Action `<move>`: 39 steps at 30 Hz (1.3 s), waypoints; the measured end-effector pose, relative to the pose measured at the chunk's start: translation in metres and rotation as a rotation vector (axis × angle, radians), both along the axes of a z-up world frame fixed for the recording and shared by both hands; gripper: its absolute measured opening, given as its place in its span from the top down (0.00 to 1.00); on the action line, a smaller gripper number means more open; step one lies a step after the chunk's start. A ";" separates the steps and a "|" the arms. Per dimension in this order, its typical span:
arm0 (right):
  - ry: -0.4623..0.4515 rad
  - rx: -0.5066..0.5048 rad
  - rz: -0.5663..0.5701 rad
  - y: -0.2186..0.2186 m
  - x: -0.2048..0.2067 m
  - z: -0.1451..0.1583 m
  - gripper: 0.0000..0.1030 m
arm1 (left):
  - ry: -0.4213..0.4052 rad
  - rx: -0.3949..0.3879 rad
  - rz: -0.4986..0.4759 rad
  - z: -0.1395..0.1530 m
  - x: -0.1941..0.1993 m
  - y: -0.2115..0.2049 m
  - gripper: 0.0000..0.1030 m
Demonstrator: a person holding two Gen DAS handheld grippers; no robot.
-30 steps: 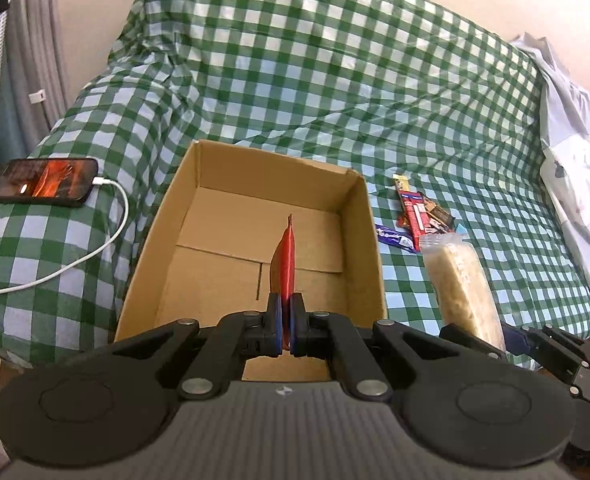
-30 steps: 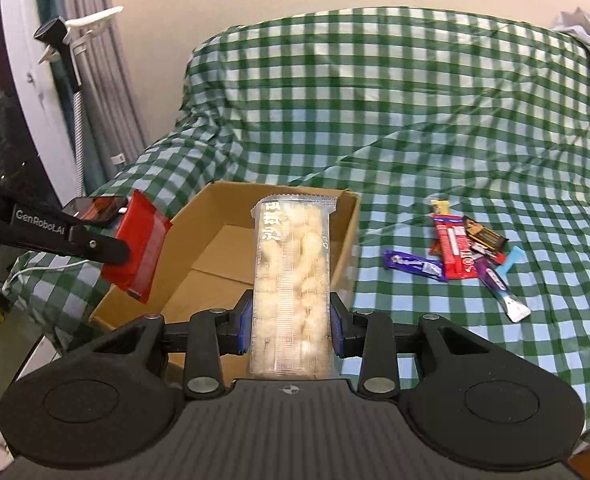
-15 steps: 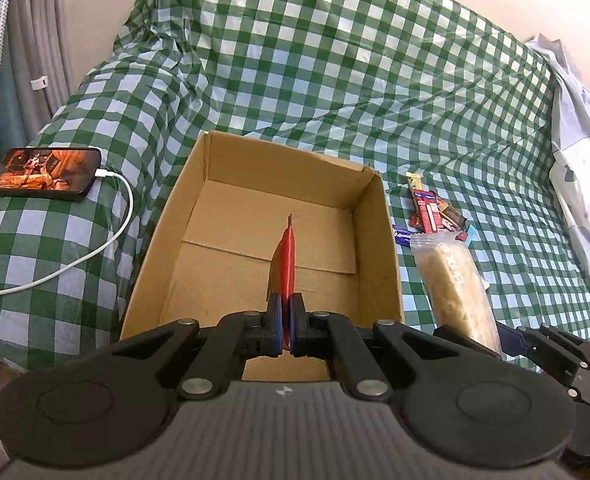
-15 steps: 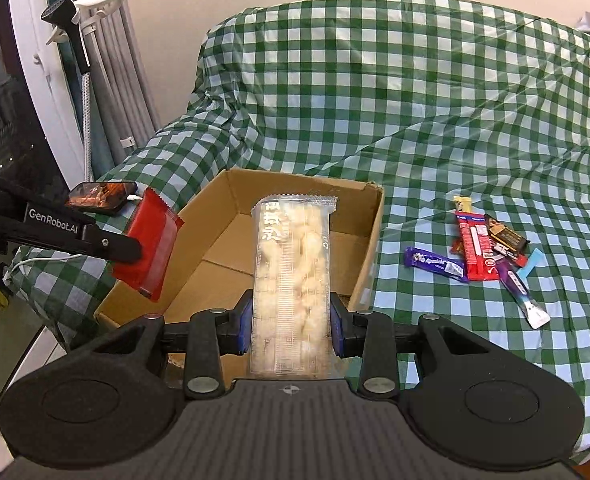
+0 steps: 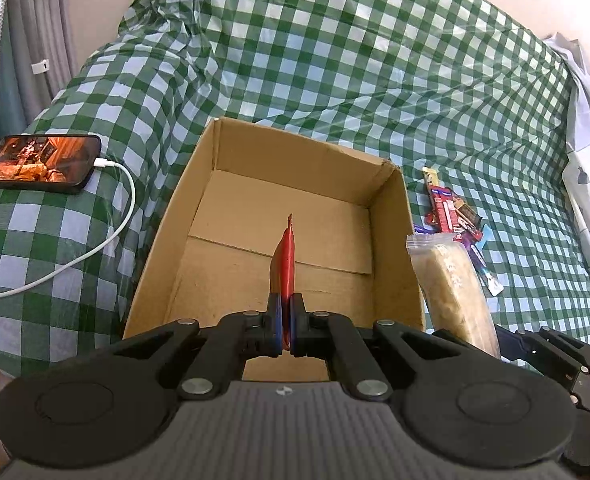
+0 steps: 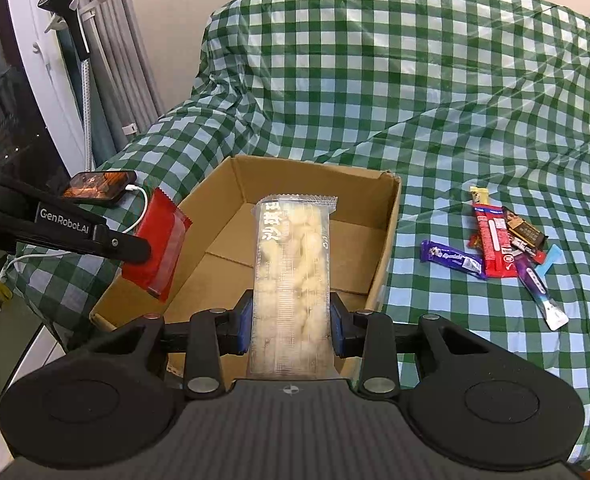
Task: Organize snacks
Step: 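Carry the red packet and clear snack bag over the cardboard box with both grippers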
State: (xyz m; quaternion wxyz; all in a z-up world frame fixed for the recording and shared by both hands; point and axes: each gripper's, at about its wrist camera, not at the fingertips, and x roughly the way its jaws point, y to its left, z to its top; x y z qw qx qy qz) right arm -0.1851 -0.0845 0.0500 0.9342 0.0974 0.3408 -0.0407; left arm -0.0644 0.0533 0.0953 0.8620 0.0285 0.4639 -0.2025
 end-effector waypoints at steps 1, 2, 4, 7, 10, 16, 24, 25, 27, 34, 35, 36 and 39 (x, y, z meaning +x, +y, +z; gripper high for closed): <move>0.002 0.001 0.001 0.000 0.002 -0.001 0.63 | 0.002 0.000 0.001 -0.001 0.002 0.000 0.97; 0.004 0.002 0.003 0.000 0.004 -0.001 0.63 | 0.003 0.001 0.002 -0.002 0.004 -0.001 0.97; 0.008 0.003 0.007 0.000 0.008 -0.003 0.63 | 0.009 0.002 0.003 -0.004 0.008 -0.001 0.97; 0.012 0.006 0.012 0.001 0.014 -0.004 0.63 | 0.017 0.004 0.007 -0.008 0.015 -0.001 0.97; 0.014 0.010 0.016 0.001 0.020 -0.006 0.63 | 0.023 0.008 0.010 -0.011 0.022 0.000 0.97; 0.025 0.022 0.031 0.002 0.034 -0.012 0.63 | 0.038 0.021 0.018 -0.021 0.034 -0.002 0.97; 0.043 0.047 0.040 0.000 0.046 -0.020 0.63 | 0.060 0.031 0.019 -0.032 0.048 -0.006 0.97; 0.045 0.048 0.042 0.000 0.047 -0.021 0.63 | 0.062 0.033 0.019 -0.033 0.049 -0.006 0.97; 0.049 0.049 0.042 0.000 0.050 -0.023 0.63 | 0.066 0.036 0.021 -0.035 0.051 -0.007 0.97; 0.060 0.056 0.041 -0.001 0.056 -0.029 0.63 | 0.077 0.043 0.022 -0.042 0.059 -0.011 0.97; 0.062 0.056 0.041 -0.002 0.057 -0.030 0.63 | 0.079 0.044 0.021 -0.043 0.061 -0.011 0.97; 0.063 0.057 0.041 -0.002 0.058 -0.031 0.63 | 0.081 0.045 0.022 -0.044 0.061 -0.011 0.97; 0.068 0.060 0.040 -0.002 0.061 -0.033 0.63 | 0.087 0.050 0.022 -0.047 0.064 -0.013 0.97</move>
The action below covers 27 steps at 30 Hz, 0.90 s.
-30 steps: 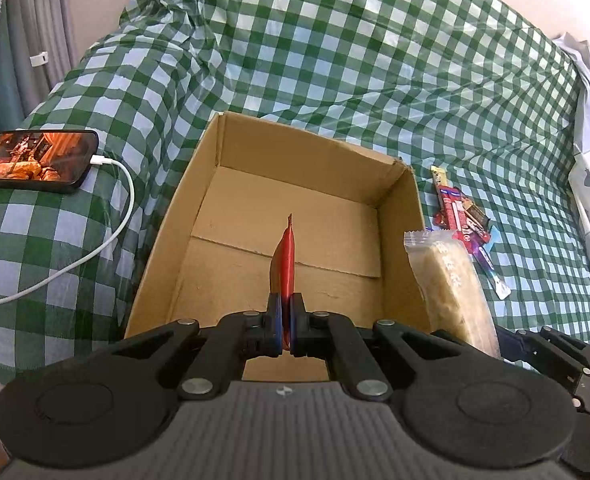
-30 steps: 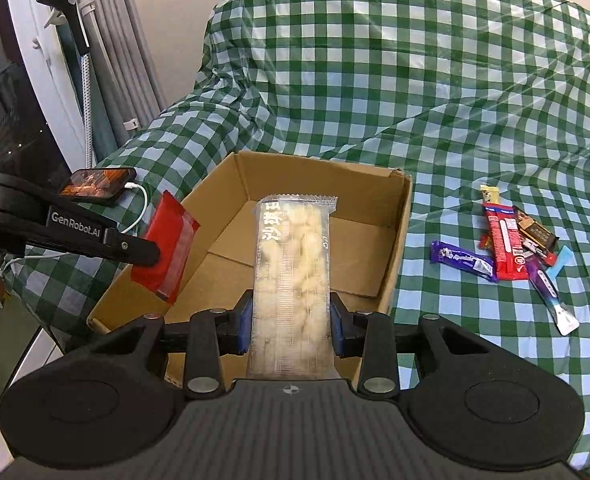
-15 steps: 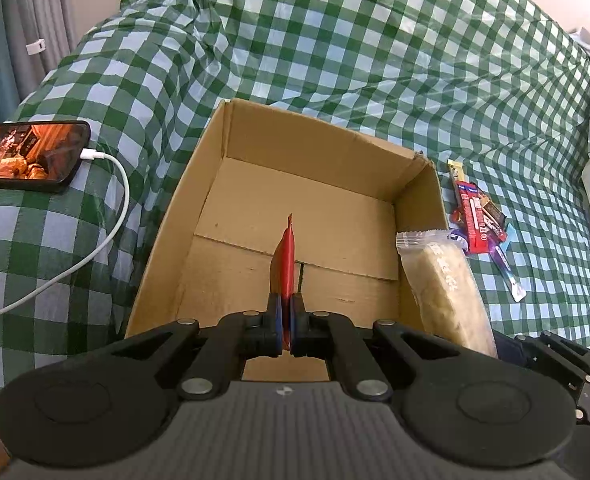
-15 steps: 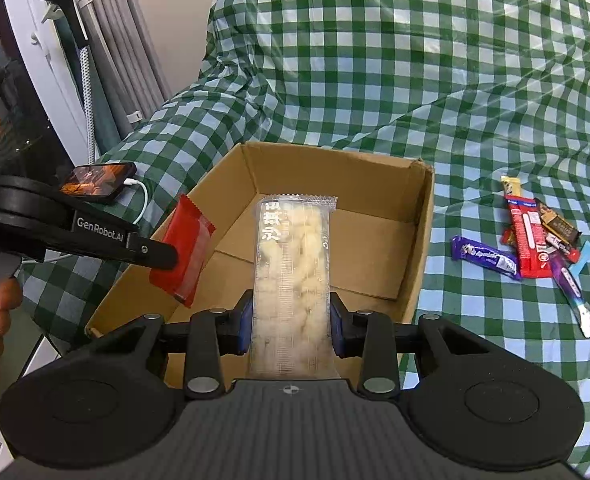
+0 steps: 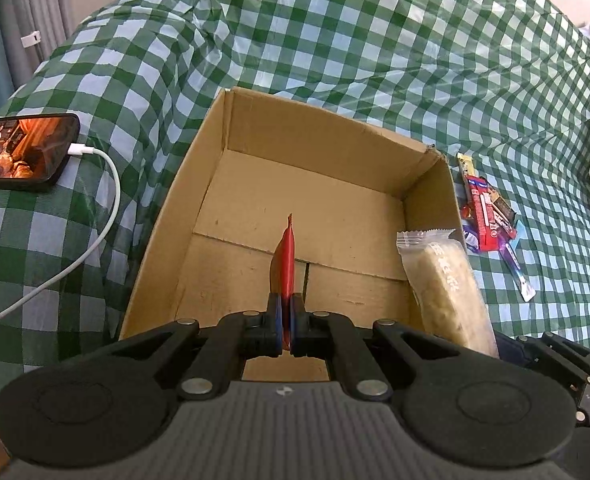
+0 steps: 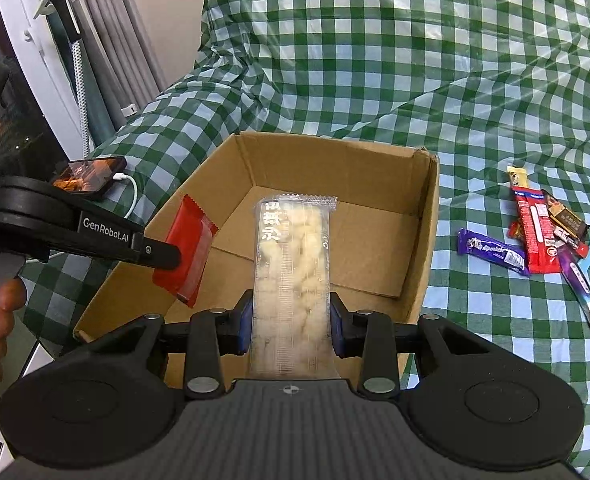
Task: Organize snacks
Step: 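Carry the red packet and clear snack bag over the cardboard box with both grippers, then open the left gripper over the box while the right releases the snack bag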
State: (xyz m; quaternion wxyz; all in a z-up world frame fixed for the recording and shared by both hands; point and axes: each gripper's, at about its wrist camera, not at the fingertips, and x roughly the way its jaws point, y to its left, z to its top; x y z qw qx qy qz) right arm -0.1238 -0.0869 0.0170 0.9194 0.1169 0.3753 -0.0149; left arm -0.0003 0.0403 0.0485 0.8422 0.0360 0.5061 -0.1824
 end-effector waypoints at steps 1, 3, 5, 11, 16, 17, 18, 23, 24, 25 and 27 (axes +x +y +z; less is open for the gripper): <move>0.002 0.001 0.001 -0.001 0.000 -0.001 0.63 | 0.002 0.002 0.001 -0.001 0.000 0.000 0.97; 0.006 0.003 0.001 -0.001 0.002 -0.003 0.63 | 0.007 0.005 0.000 -0.003 0.002 -0.001 0.97; 0.010 0.004 0.002 -0.002 0.004 -0.004 0.63 | 0.011 0.010 0.000 -0.006 0.004 -0.001 0.97; 0.022 0.008 -0.002 -0.001 0.009 -0.009 0.63 | 0.019 0.022 0.004 -0.011 0.008 -0.002 0.97; 0.025 0.011 -0.002 -0.002 0.012 -0.011 0.63 | 0.025 0.027 0.006 -0.014 0.012 -0.002 0.97; 0.024 0.010 -0.002 -0.002 0.013 -0.011 0.63 | 0.027 0.029 0.008 -0.015 0.014 -0.002 0.97; 0.021 0.010 -0.002 -0.002 0.014 -0.011 0.63 | 0.029 0.031 0.008 -0.015 0.015 -0.002 0.96; -0.015 0.011 -0.011 -0.004 0.019 -0.009 0.44 | 0.073 0.036 0.026 -0.019 0.025 -0.002 0.10; -0.017 0.005 -0.018 -0.004 0.020 -0.008 0.28 | 0.061 0.042 0.046 -0.018 0.025 -0.001 0.01; -0.020 -0.006 -0.029 -0.004 0.020 -0.008 0.21 | 0.031 0.043 0.060 -0.016 0.022 0.002 0.00; -0.019 -0.027 -0.044 -0.004 0.019 -0.007 0.19 | 0.023 0.068 0.049 -0.013 0.021 0.002 0.00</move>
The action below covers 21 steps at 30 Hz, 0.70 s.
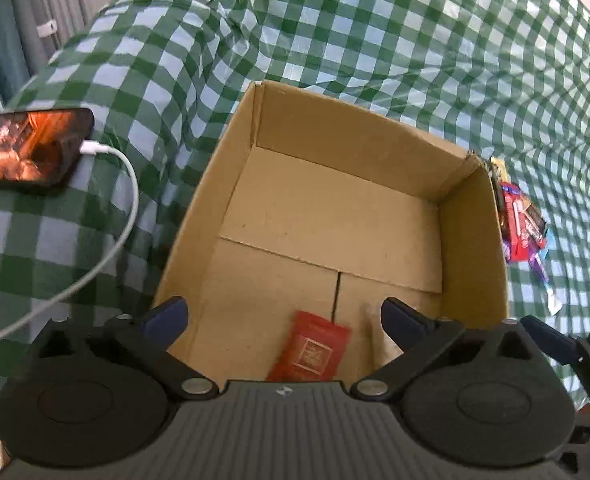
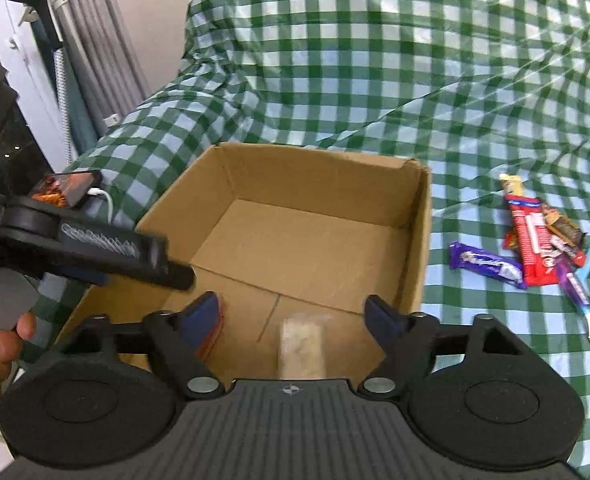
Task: Organize snacks
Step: 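Open the left gripper over the box while the right releases the snack bag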
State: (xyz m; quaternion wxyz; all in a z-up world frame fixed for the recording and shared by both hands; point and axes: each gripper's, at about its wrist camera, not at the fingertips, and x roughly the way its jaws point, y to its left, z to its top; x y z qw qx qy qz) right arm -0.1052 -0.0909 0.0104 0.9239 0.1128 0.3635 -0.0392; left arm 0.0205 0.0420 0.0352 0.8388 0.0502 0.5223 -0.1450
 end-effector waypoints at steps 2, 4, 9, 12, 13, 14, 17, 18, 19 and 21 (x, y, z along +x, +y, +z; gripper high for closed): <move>0.010 0.004 -0.002 -0.002 -0.004 -0.001 0.18 | 0.037 0.020 -0.002 0.000 0.001 0.001 0.00; 0.022 0.008 -0.016 -0.002 -0.008 -0.001 0.18 | 0.054 0.014 -0.004 0.006 -0.001 0.003 0.00; 0.013 0.016 -0.048 -0.004 -0.027 0.008 0.17 | 0.017 0.017 -0.023 0.036 -0.016 0.008 0.00; -0.008 0.011 -0.060 -0.004 -0.040 0.017 0.16 | -0.004 0.028 -0.031 0.054 -0.032 0.007 0.00; -0.013 0.010 -0.063 -0.004 -0.044 0.020 0.16 | -0.003 0.029 -0.032 0.061 -0.037 0.008 0.00; -0.018 0.009 -0.069 -0.004 -0.049 0.023 0.16 | -0.002 0.029 -0.030 0.067 -0.042 0.009 0.00; -0.036 0.006 -0.078 -0.004 -0.063 0.032 0.16 | -0.012 0.035 -0.037 0.088 -0.059 0.011 0.00; -0.044 0.002 -0.082 -0.003 -0.068 0.036 0.16 | -0.020 0.042 -0.045 0.096 -0.064 0.012 0.00; -0.051 -0.002 -0.084 -0.003 -0.073 0.039 0.16 | -0.029 0.052 -0.053 0.104 -0.069 0.012 0.00; -0.067 -0.009 -0.091 -0.002 -0.084 0.046 0.16 | -0.057 0.071 -0.069 0.123 -0.081 0.013 0.00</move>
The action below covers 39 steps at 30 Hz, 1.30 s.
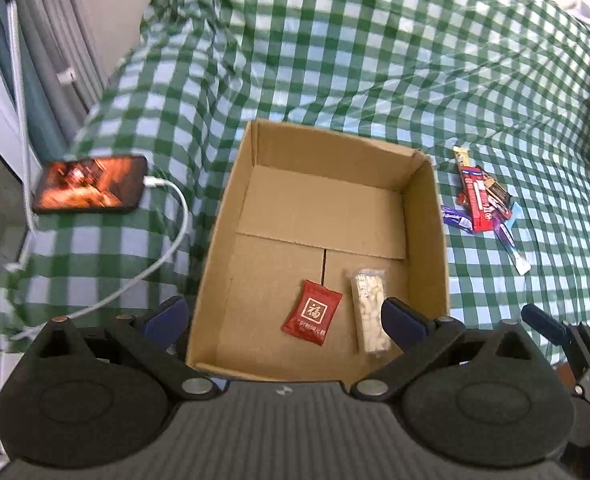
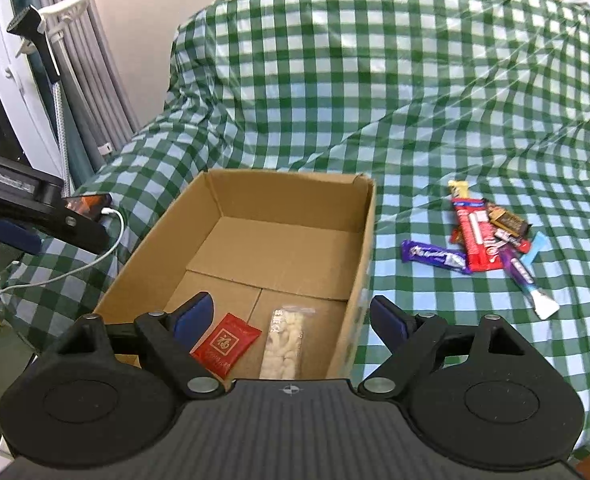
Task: Organize snacks
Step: 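Open the left gripper over the box while the right releases the snack bag, then move both open grippers back toward the remaining snack pile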
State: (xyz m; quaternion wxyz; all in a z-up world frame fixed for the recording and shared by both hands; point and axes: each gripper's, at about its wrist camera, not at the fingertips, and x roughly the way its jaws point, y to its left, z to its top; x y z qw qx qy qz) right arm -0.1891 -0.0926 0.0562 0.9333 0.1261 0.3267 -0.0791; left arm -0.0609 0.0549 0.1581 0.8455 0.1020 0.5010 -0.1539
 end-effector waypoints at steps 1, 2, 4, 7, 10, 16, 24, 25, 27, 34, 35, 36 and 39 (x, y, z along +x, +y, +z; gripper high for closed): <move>-0.007 -0.003 -0.003 0.000 -0.005 0.003 0.15 | -0.017 0.005 -0.012 0.010 -0.007 0.000 0.00; -0.015 -0.006 -0.007 0.000 -0.011 0.006 0.15 | -0.028 0.010 -0.022 0.019 -0.013 0.000 0.00; -0.022 -0.011 -0.013 0.000 -0.020 0.010 0.15 | -0.052 0.011 -0.043 0.040 -0.028 0.001 0.00; -0.034 -0.015 -0.022 0.000 -0.033 0.018 0.15 | -0.107 0.007 -0.062 0.073 -0.050 0.002 0.00; -0.048 -0.026 -0.028 0.000 -0.046 0.025 0.15 | -0.158 0.001 -0.067 0.106 -0.071 0.000 0.00; -0.060 -0.036 -0.049 -0.003 -0.066 0.034 0.15 | -0.268 -0.035 -0.131 0.167 -0.116 -0.017 0.00; -0.075 -0.048 -0.092 -0.011 -0.088 0.039 0.14 | -0.324 -0.068 -0.224 0.197 -0.160 -0.044 0.00; -0.079 -0.048 -0.096 -0.012 -0.091 0.040 0.14 | -0.323 -0.069 -0.231 0.197 -0.162 -0.045 0.00; -0.085 -0.048 -0.105 -0.014 -0.095 0.040 0.14 | -0.329 -0.067 -0.246 0.200 -0.168 -0.049 0.00; -0.104 -0.042 -0.148 -0.028 -0.112 0.041 0.14 | -0.335 -0.083 -0.264 0.205 -0.178 -0.059 0.00; -0.105 -0.040 -0.156 -0.031 -0.115 0.040 0.14 | -0.330 -0.080 -0.273 0.206 -0.179 -0.062 0.00; -0.106 -0.038 -0.163 -0.034 -0.117 0.040 0.14 | -0.328 -0.079 -0.283 0.206 -0.180 -0.065 0.00; -0.108 -0.034 -0.184 -0.043 -0.124 0.039 0.14 | -0.326 -0.078 -0.295 0.208 -0.182 -0.074 0.00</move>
